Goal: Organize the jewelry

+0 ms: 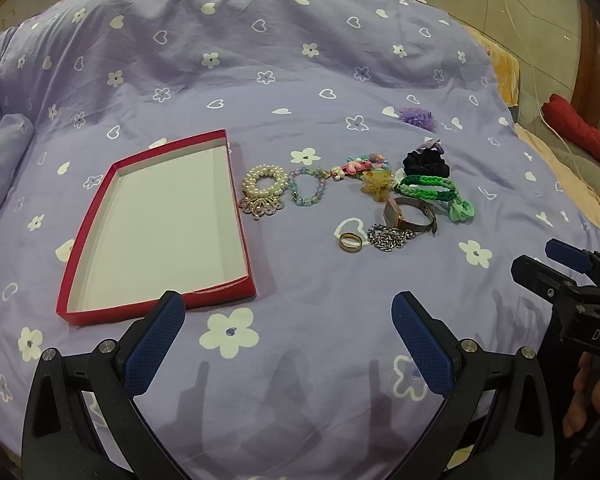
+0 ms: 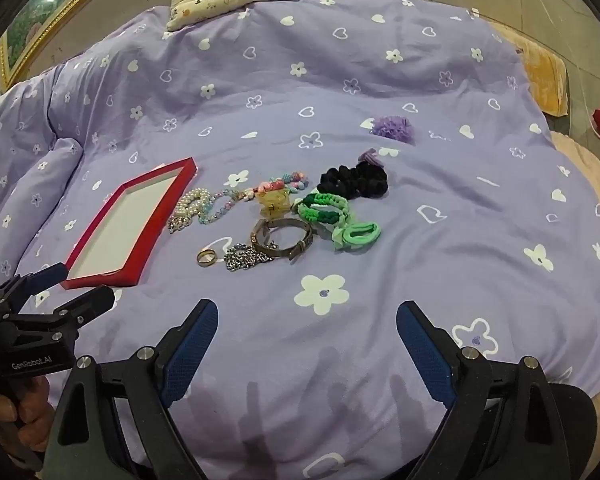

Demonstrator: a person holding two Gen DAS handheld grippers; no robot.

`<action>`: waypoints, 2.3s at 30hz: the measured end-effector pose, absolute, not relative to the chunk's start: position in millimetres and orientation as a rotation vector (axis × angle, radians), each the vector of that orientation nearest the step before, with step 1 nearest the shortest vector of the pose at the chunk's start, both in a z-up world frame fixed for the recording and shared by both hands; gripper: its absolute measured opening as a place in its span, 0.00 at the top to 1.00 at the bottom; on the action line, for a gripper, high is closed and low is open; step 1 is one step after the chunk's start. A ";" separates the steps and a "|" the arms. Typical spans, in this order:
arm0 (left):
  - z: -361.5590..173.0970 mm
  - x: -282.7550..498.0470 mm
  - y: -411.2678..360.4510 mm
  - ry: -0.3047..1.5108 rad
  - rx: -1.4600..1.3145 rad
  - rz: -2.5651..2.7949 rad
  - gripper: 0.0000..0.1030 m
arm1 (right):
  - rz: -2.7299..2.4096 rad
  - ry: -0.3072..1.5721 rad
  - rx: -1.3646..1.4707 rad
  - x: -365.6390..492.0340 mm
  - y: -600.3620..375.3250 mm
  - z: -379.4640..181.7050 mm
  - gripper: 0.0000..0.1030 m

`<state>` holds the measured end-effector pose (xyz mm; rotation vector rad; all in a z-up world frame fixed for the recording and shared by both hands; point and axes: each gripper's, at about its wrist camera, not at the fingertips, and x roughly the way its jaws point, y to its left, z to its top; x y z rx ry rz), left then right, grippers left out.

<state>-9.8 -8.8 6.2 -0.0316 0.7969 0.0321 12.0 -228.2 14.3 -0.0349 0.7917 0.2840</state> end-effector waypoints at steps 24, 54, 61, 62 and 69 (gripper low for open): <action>10.3 -12.3 -9.8 0.763 -0.032 0.042 0.00 | 0.291 0.749 -0.021 8.3 -229.3 18.8 0.10; 10.7 -14.1 -10.9 0.764 -0.032 0.036 0.00 | 0.296 0.750 -0.024 7.6 -226.5 17.4 0.10; 9.0 -11.6 -11.6 0.773 -0.030 0.022 0.00 | 0.298 0.752 -0.018 8.8 -227.7 18.9 0.10; 9.0 -10.3 -11.7 0.776 -0.028 0.016 0.00 | 0.299 0.753 -0.016 10.0 -228.3 19.3 0.10; 7.5 4.8 -10.4 0.793 -0.022 -0.018 0.00 | 0.298 0.761 -0.005 23.6 -234.1 21.0 0.10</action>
